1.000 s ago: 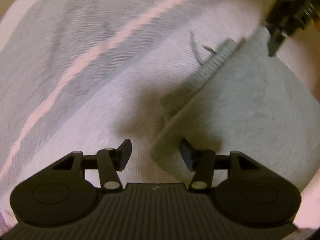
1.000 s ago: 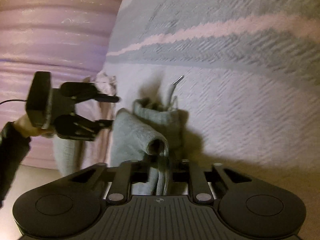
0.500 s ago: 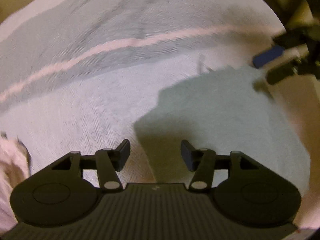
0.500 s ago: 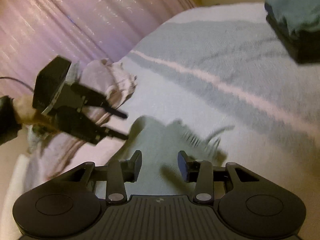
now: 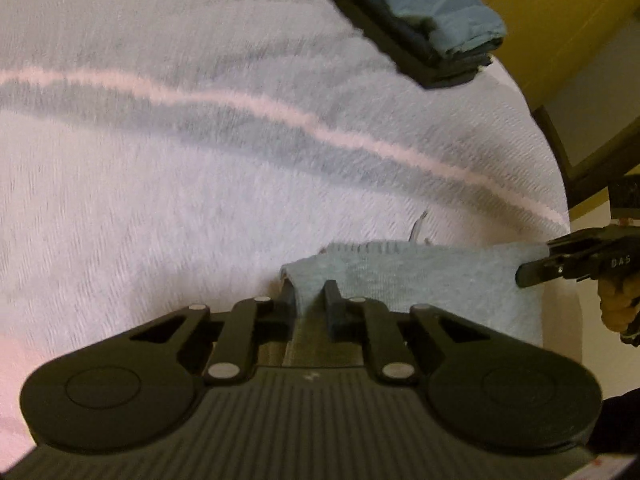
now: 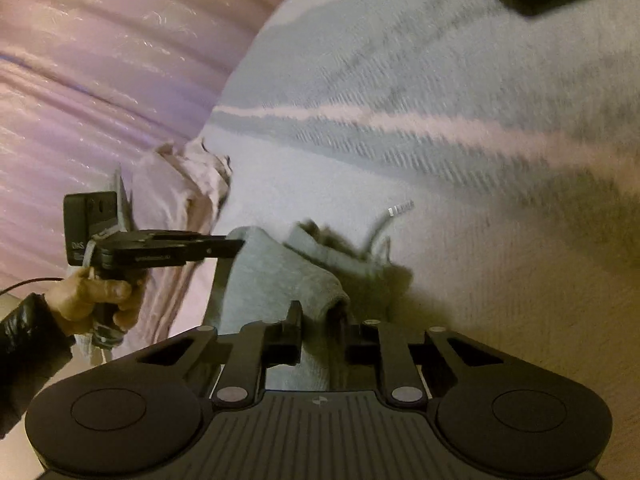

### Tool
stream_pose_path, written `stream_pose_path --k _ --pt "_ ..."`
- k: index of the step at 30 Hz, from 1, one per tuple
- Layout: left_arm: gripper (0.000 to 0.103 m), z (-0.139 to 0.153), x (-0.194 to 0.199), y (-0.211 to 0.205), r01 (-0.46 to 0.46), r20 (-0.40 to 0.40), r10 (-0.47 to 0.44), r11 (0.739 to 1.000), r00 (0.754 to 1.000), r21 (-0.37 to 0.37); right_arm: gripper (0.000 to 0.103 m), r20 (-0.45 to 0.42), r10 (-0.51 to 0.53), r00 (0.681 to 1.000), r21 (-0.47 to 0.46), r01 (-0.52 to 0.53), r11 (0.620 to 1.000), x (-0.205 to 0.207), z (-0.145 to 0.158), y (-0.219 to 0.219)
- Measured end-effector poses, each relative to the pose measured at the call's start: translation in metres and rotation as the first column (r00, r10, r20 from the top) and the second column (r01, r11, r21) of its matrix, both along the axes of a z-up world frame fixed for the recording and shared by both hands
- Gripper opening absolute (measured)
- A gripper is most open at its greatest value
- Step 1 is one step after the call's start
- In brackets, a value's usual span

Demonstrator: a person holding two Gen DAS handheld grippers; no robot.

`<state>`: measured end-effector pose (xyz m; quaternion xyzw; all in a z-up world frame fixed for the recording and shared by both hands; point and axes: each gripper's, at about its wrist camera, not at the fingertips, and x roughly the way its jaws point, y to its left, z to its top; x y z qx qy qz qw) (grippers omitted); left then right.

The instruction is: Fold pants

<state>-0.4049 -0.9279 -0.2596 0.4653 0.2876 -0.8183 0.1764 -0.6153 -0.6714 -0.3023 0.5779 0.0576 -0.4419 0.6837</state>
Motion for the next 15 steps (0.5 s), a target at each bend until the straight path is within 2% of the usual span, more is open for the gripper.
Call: stream_pose_path --k 3,6,9,11,12,13,14,15 --pt "0.011 -0.016 -0.011 -0.007 0.005 0.024 -0.005 1.000 1.000 0.007 0.013 -0.015 -0.022 1.000 0.019 0.022 1.000 -0.006 -0.012 -0.006" --pt "0.011 -0.041 -0.021 -0.008 -0.004 0.054 0.004 1.000 0.999 0.008 0.013 -0.040 -0.005 0.999 0.047 0.007 0.999 -0.006 -0.042 -0.013" --pt "0.016 -0.051 -0.019 -0.008 -0.038 0.059 0.039 0.999 0.997 -0.008 0.017 0.009 -0.036 0.999 0.065 0.036 0.997 -0.015 -0.062 -0.014" --pt "0.026 -0.051 -0.020 -0.005 -0.052 0.080 0.055 0.998 0.995 -0.040 0.026 -0.014 -0.031 0.999 0.053 0.032 0.998 -0.014 -0.060 -0.015" --pt "0.036 -0.049 -0.019 -0.004 -0.059 0.096 0.065 0.996 0.993 -0.062 0.030 -0.031 -0.032 0.999 0.050 0.034 0.998 -0.014 -0.058 -0.015" --pt "0.043 -0.045 -0.017 -0.005 -0.067 0.105 0.075 0.995 0.992 -0.077 0.039 -0.051 -0.040 0.998 0.050 0.042 0.998 -0.014 -0.056 -0.013" --pt "0.043 -0.039 -0.014 -0.005 -0.080 0.109 0.090 0.993 0.990 -0.091 0.048 -0.073 -0.047 0.996 0.054 0.051 0.997 -0.015 -0.051 -0.010" --pt "0.043 -0.031 -0.009 -0.005 -0.088 0.106 0.099 0.991 0.989 -0.106 0.049 -0.109 -0.055 0.993 0.049 0.061 0.997 -0.015 -0.043 -0.006"
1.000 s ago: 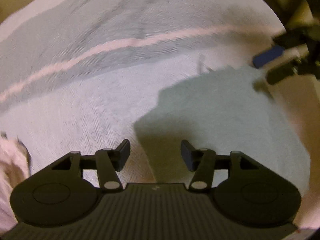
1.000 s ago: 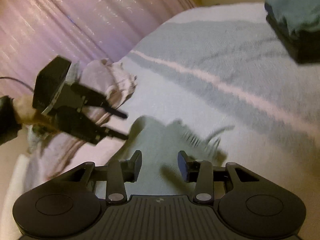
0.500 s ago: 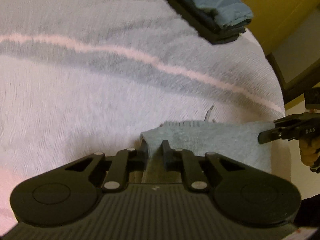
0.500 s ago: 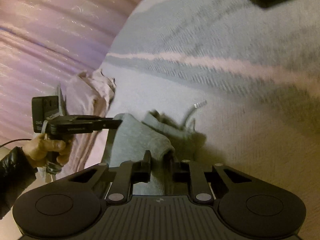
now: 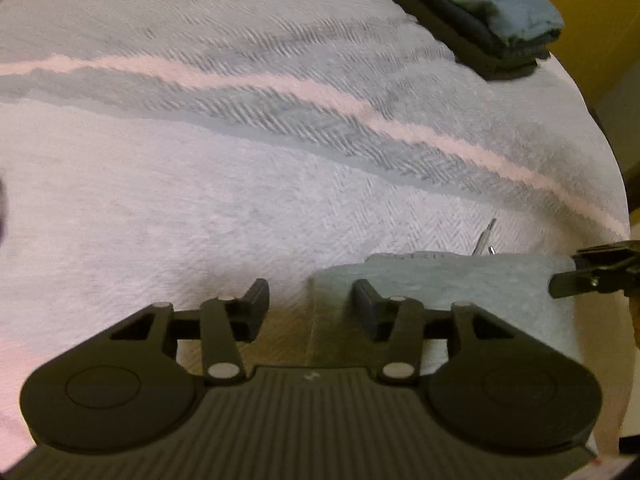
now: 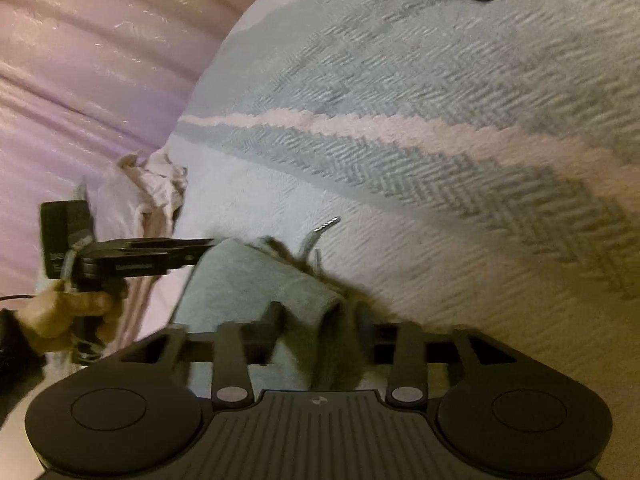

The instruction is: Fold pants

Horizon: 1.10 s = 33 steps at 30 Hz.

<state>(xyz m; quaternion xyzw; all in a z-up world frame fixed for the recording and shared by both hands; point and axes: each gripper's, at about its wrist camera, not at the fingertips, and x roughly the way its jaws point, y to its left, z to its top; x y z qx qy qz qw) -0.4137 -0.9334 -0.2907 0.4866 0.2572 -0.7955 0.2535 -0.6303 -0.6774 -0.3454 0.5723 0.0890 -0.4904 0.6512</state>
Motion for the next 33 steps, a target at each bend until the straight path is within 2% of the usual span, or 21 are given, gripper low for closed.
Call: stream_pose_path --k 3,5,8,10,11,13,14,17,19,21,22,23,24,25,26,27,28,29,30,32,33 --pt "0.038 0.027 0.017 0.007 -0.012 0.018 0.013 0.998 1.000 -0.058 0.053 -0.082 -0.006 0.997 -0.033 0.004 0.999 0.008 0.029 0.021" --pt "0.038 0.048 0.036 0.020 -0.015 0.030 0.018 0.996 0.999 -0.087 0.055 -0.094 0.006 0.996 -0.031 -0.009 0.999 0.016 0.046 0.043" --pt "0.040 0.075 0.068 0.054 -0.015 0.051 0.022 0.990 0.998 -0.137 0.056 -0.180 0.069 0.981 -0.033 -0.076 0.997 0.049 0.074 0.084" --pt "0.050 0.089 0.090 0.086 0.013 0.077 0.001 0.983 0.997 -0.184 0.058 -0.272 0.166 0.948 -0.046 -0.185 0.982 0.084 0.092 0.111" --pt "0.052 0.093 0.098 0.104 0.043 0.097 -0.023 0.976 0.995 -0.214 0.061 -0.335 0.229 0.914 -0.055 -0.261 0.964 0.107 0.101 0.127" --pt "0.059 0.095 0.116 0.141 0.123 0.148 -0.085 0.956 0.985 -0.265 0.064 -0.453 0.326 0.830 -0.081 -0.403 0.912 0.150 0.113 0.156" --pt "0.062 0.094 0.125 0.162 0.172 0.175 -0.125 0.942 0.977 -0.288 0.066 -0.510 0.369 0.777 -0.096 -0.477 0.873 0.173 0.115 0.170" --pt "0.072 0.083 0.149 0.220 0.306 0.239 -0.233 0.889 0.943 -0.340 0.068 -0.712 0.438 0.548 -0.080 -0.684 0.725 0.244 0.104 0.211" --pt "0.077 0.071 0.160 0.255 0.408 0.292 -0.311 0.832 0.904 -0.376 0.069 -0.814 0.437 0.382 -0.032 -0.781 0.624 0.284 0.083 0.234" --pt "0.083 0.054 0.170 0.290 0.524 0.370 -0.386 0.735 0.845 -0.430 0.069 -0.898 0.392 0.199 0.054 -0.835 0.547 0.314 0.055 0.250" --pt "0.087 0.044 0.174 0.305 0.582 0.412 -0.421 0.674 0.809 -0.455 0.069 -0.931 0.347 0.110 0.095 -0.848 0.522 0.326 0.040 0.255" --pt "0.088 0.033 0.177 0.318 0.638 0.456 -0.451 0.607 0.768 -0.474 0.069 -0.951 0.308 0.034 0.135 -0.851 0.508 0.333 0.027 0.257" --pt "0.088 0.021 0.178 0.329 0.679 0.492 -0.470 0.556 0.733 -0.480 0.069 -0.959 0.278 -0.052 0.190 -0.846 0.497 0.341 0.013 0.258" --pt "0.089 0.009 0.179 0.337 0.716 0.531 -0.482 0.504 0.697 -0.483 0.069 -0.958 0.262 -0.117 0.235 -0.844 0.482 0.346 0.001 0.257" --pt "0.089 -0.001 0.178 0.343 0.737 0.553 -0.489 0.469 0.675 -0.486 0.069 -0.959 0.236 -0.158 0.255 -0.844 0.472 0.350 -0.008 0.257" --pt "0.089 -0.008 0.177 0.346 0.747 0.563 -0.490 0.447 0.665 -0.492 0.069 -0.958 0.214 -0.193 0.273 -0.845 0.460 0.352 -0.016 0.257" --pt "0.090 -0.015 0.176 0.347 0.749 0.571 -0.484 0.430 0.663 -0.504 0.069 -0.951 0.194 -0.241 0.305 -0.841 0.446 0.355 -0.025 0.256" --pt "0.090 -0.020 0.175 0.346 0.751 0.580 -0.476 0.413 0.661 -0.516 0.069 -0.947 0.175 -0.268 0.319 -0.840 0.439 0.356 -0.031 0.255" --pt "0.090 -0.027 0.173 0.347 0.757 0.593 -0.470 0.389 0.653 -0.525 0.068 -0.949 0.165 -0.267 0.314 -0.843 0.438 0.355 -0.033 0.254" --pt "0.090 -0.041 0.169 0.346 0.779 0.628 -0.463 0.329 0.626 -0.534 0.043 -0.951 0.172 -0.258 0.309 -0.844 0.439 0.348 -0.034 0.249" --pt "0.090 -0.046 0.168 0.343 0.788 0.637 -0.465 0.315 0.614 -0.529 0.039 -0.950 0.182 -0.252 0.308 -0.847 0.434 0.345 -0.031 0.249"
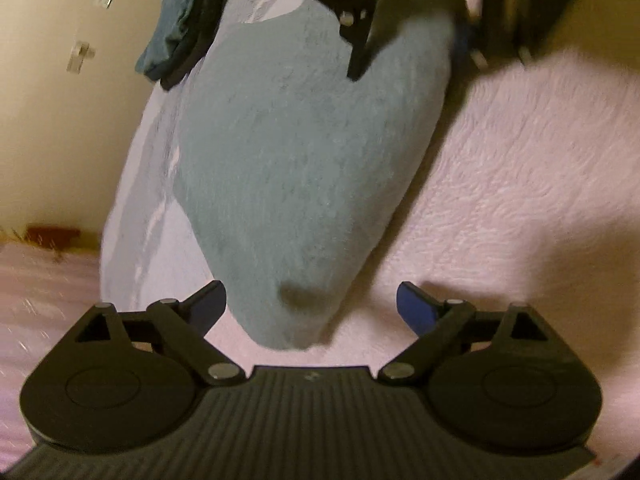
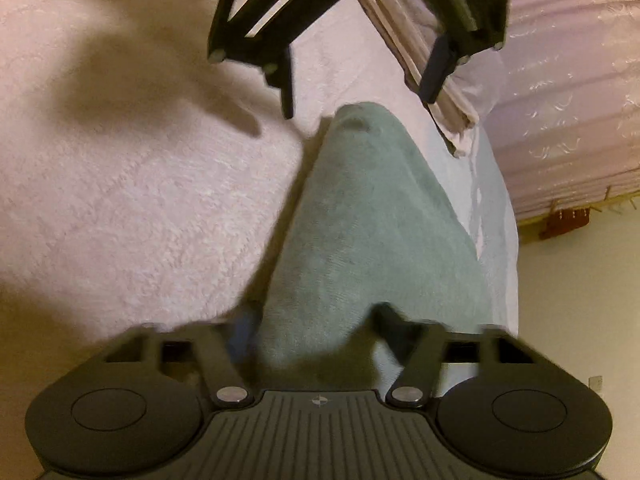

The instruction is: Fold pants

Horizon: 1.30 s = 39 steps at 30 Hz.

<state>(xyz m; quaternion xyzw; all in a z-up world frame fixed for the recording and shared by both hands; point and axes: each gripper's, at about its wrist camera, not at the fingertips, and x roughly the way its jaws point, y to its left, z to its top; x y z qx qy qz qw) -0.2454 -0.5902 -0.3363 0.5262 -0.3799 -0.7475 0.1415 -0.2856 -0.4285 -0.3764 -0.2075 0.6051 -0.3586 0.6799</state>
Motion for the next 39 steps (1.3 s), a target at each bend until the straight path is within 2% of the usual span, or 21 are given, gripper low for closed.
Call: stream_pose_path --k 3,6,9,11,14,17,20,22,25,27,28,29,30,31,32,33,35,36,37,38,39 --pt "0.089 -0.010 -0.009 -0.002 0.033 0.035 -0.032 0.999 0.999 -0.032 0.031 0.035 0.036 0.999 0.011 -0.036 0.999 -0.022 0.022 0.002" --pt "0.084 0.003 -0.023 0.004 0.033 0.035 -0.033 0.999 0.999 0.000 0.030 0.052 0.069 0.996 0.024 -0.071 0.997 -0.056 0.052 0.003" --pt "0.083 0.037 -0.046 0.033 0.054 -0.005 -0.054 0.992 0.999 0.111 0.030 0.015 0.132 0.991 0.043 -0.132 0.990 -0.104 0.084 0.005" --pt "0.083 0.057 -0.064 0.055 0.092 -0.033 -0.087 0.976 0.996 0.197 0.030 -0.023 0.173 0.985 0.066 -0.171 0.983 -0.145 0.101 0.009" --pt "0.083 0.083 -0.098 0.080 0.101 -0.113 -0.063 0.926 0.992 0.365 0.030 -0.102 0.242 0.965 0.093 -0.232 0.968 -0.218 0.114 0.005" --pt "0.083 0.101 -0.132 0.085 0.074 -0.189 0.034 0.842 0.981 0.535 0.030 -0.152 0.303 0.941 0.113 -0.288 0.951 -0.290 0.106 -0.010" --pt "0.082 0.108 -0.156 0.075 0.015 -0.212 0.149 0.784 0.966 0.620 0.032 -0.145 0.342 0.928 0.127 -0.326 0.937 -0.336 0.084 -0.025" --pt "0.082 0.110 -0.165 0.060 -0.039 -0.207 0.228 0.757 0.952 0.653 0.033 -0.118 0.357 0.927 0.133 -0.342 0.930 -0.354 0.070 -0.028" --pt "0.082 0.120 -0.172 0.021 -0.160 -0.169 0.374 0.704 0.912 0.692 0.036 -0.048 0.253 0.966 0.156 -0.243 0.957 -0.365 0.067 -0.026" --pt "0.083 0.127 -0.172 -0.009 -0.231 -0.159 0.467 0.670 0.870 0.705 0.039 0.041 0.082 0.996 0.162 -0.087 0.983 -0.369 0.078 -0.022" --pt "0.084 0.131 -0.171 -0.027 -0.273 -0.155 0.522 0.649 0.839 0.710 0.041 0.124 -0.059 0.991 0.186 0.035 0.982 -0.372 0.088 -0.024" --pt "0.085 0.134 -0.170 -0.043 -0.303 -0.148 0.563 0.626 0.813 0.718 0.047 0.214 -0.208 0.954 0.237 0.156 0.959 -0.377 0.099 -0.026" --pt "0.085 0.136 -0.172 -0.062 -0.322 -0.144 0.595 0.604 0.791 0.729 0.051 0.296 -0.342 0.892 0.296 0.255 0.921 -0.384 0.107 -0.028" --pt "0.086 0.138 -0.171 -0.080 -0.331 -0.146 0.615 0.591 0.775 0.736 0.059 0.387 -0.490 0.781 0.378 0.351 0.857 -0.393 0.115 -0.030" --pt "0.087 0.138 -0.174 -0.097 -0.339 -0.140 0.629 0.577 0.765 0.743 0.065 0.454 -0.609 0.651 0.452 0.421 0.787 -0.403 0.120 -0.031" --pt "0.087 0.138 -0.179 -0.114 -0.345 -0.126 0.637 0.561 0.761 0.752 0.067 0.511 -0.716 0.475 0.539 0.472 0.698 -0.412 0.122 -0.036" --pt "0.087 0.132 -0.184 -0.143 -0.337 -0.105 0.640 0.529 0.761 0.779 0.070 0.552 -0.832 0.058 0.720 0.470 0.511 -0.426 0.116 -0.040" --pt "0.088 0.126 -0.188 -0.156 -0.331 -0.082 0.640 0.498 0.764 0.801 0.071 0.538 -0.839 -0.086 0.774 0.444 0.451 -0.424 0.109 -0.043" --pt "0.088 0.120 -0.193 -0.170 -0.329 -0.074 0.642 0.484 0.763 0.811 0.071 0.509 -0.834 -0.213 0.821 0.411 0.396 -0.420 0.101 -0.044" --pt "0.088 0.114 -0.197 -0.179 -0.327 -0.067 0.638 0.479 0.767 0.815 0.071 0.491 -0.826 -0.275 0.842 0.392 0.370 -0.414 0.096 -0.050" --pt "0.088 0.106 -0.201 -0.187 -0.326 -0.042 0.628 0.458 0.777 0.827 0.071 0.479 -0.817 -0.320 0.857 0.373 0.356 -0.406 0.091 -0.051"
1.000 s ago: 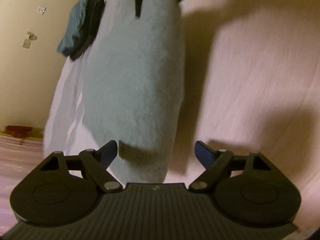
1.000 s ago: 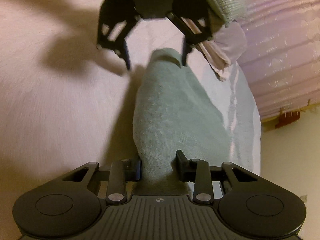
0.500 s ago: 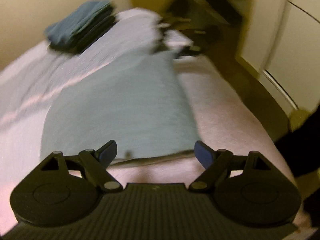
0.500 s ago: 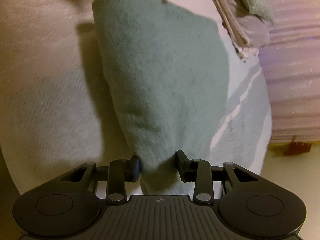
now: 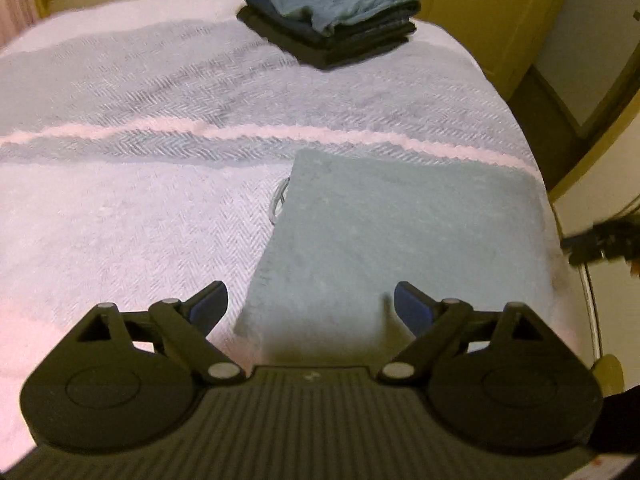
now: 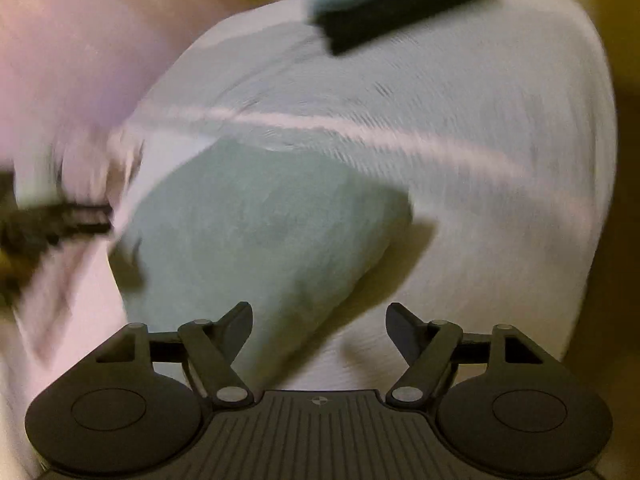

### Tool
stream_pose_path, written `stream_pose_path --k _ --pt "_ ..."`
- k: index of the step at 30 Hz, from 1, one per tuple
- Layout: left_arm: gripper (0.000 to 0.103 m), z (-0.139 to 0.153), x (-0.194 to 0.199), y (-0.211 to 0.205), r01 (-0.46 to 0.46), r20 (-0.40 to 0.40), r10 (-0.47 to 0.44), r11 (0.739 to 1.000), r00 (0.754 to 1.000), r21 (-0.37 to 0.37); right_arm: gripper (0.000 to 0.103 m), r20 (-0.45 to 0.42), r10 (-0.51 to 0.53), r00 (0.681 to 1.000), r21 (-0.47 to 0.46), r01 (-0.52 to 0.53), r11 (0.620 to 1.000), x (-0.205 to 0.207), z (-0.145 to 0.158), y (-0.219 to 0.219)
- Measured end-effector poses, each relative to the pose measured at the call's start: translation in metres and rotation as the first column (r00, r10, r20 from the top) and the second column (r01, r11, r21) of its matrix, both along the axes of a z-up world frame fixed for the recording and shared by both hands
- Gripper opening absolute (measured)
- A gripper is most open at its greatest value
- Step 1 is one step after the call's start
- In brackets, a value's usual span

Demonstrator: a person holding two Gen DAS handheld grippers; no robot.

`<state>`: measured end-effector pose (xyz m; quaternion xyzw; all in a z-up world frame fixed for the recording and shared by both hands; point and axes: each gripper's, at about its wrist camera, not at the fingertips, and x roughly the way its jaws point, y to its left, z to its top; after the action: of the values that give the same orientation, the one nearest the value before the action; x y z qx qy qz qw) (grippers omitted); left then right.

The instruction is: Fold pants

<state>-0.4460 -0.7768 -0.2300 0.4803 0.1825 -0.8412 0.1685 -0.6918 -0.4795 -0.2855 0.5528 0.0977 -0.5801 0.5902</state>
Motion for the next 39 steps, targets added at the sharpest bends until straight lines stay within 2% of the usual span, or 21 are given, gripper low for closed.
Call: stream_pose_path --k 3,5,7,13,18,20,22,24,26,28,31,33,35,38,39 --pt "0.088 -0.017 -0.004 -0.022 0.040 0.019 -0.041 0.996 0.999 0.083 0.071 0.025 -0.019 0.999 -0.019 0.020 1.000 0.018 -0.007 -0.008" --pt "0.090 -0.035 -0.007 -0.034 0.083 0.027 -0.088 0.988 0.996 0.128 0.071 0.028 -0.045 0.999 -0.016 0.045 0.999 0.015 -0.013 0.002" --pt "0.094 -0.049 -0.008 -0.049 0.093 0.029 -0.101 0.974 0.995 0.205 0.071 0.044 -0.065 0.997 -0.013 0.066 0.998 0.016 -0.020 0.007" --pt "0.096 -0.090 -0.012 -0.076 0.156 0.032 -0.182 0.910 0.983 0.385 0.071 0.073 -0.096 0.993 -0.032 0.098 0.995 0.018 -0.035 0.009" --pt "0.098 -0.125 -0.010 -0.090 0.140 0.013 -0.171 0.844 0.985 0.518 0.072 0.129 -0.125 0.984 -0.059 0.134 0.989 0.016 -0.048 0.003" --pt "0.097 -0.130 -0.009 -0.092 0.132 -0.002 -0.156 0.832 0.988 0.538 0.072 0.155 -0.132 0.979 -0.070 0.144 0.987 0.015 -0.054 -0.003" --pt "0.085 -0.127 -0.004 -0.091 0.126 -0.017 -0.140 0.821 0.990 0.557 0.071 0.188 -0.138 0.973 -0.070 0.153 0.986 0.012 -0.060 -0.009" --pt "0.081 -0.119 0.001 -0.086 0.114 -0.018 -0.124 0.835 0.992 0.538 0.061 0.224 -0.156 0.962 -0.052 0.171 0.984 0.006 -0.062 -0.015" --pt "0.077 -0.107 0.007 -0.080 0.102 -0.020 -0.107 0.851 0.994 0.515 0.044 0.241 -0.174 0.955 -0.010 0.182 0.983 -0.003 -0.060 -0.019" --pt "0.071 -0.098 0.011 -0.074 0.078 -0.022 -0.077 0.868 0.997 0.491 0.037 0.260 -0.172 0.950 0.015 0.174 0.985 -0.012 -0.052 -0.021" --pt "0.062 -0.083 0.020 -0.059 0.006 -0.028 0.008 0.874 1.000 0.486 0.034 0.215 -0.111 0.970 -0.010 0.116 0.993 -0.032 -0.023 -0.036" --pt "0.059 -0.075 0.025 -0.045 -0.047 -0.051 0.085 0.859 0.995 0.510 0.034 0.134 -0.062 0.989 -0.049 0.069 0.996 -0.050 -0.003 -0.057" --pt "0.059 -0.076 0.026 -0.025 -0.125 -0.063 0.189 0.830 0.980 0.544 0.034 0.075 -0.010 0.997 -0.085 0.016 0.996 -0.075 0.010 -0.079" --pt "0.065 -0.087 0.029 -0.003 -0.205 -0.083 0.285 0.834 0.955 0.512 0.035 0.013 0.106 0.994 -0.065 -0.104 0.992 -0.093 0.000 -0.107" --pt "0.072 -0.090 0.032 0.000 -0.224 -0.092 0.310 0.834 0.946 0.504 0.036 0.016 0.124 0.992 -0.045 -0.124 0.991 -0.095 -0.008 -0.109"
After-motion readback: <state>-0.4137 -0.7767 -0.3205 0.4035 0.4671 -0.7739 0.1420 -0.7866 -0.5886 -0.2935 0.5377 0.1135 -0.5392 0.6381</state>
